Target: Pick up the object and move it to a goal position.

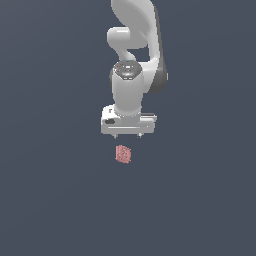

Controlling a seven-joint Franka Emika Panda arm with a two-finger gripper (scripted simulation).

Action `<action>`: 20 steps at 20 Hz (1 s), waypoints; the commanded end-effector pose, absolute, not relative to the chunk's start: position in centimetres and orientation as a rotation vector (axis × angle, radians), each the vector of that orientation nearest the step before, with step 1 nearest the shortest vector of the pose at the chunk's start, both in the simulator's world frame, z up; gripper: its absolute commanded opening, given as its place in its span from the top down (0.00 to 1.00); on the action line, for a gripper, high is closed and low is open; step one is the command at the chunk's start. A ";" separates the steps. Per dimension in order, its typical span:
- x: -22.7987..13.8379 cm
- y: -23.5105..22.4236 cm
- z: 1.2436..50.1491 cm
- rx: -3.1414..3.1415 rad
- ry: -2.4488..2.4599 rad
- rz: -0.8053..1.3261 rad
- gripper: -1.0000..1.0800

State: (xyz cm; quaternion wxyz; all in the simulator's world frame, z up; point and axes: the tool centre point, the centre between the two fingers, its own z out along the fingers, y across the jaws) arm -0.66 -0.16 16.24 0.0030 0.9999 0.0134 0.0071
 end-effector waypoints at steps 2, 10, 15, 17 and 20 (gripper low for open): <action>-0.7 -0.1 16.2 3.135 0.045 0.022 0.04; -0.9 1.5 16.0 3.115 0.174 0.019 0.04; -0.8 1.3 15.7 3.118 0.163 0.019 0.04; -0.7 1.0 15.3 3.120 0.154 0.017 0.04; -0.4 0.5 14.2 3.124 0.131 0.014 0.04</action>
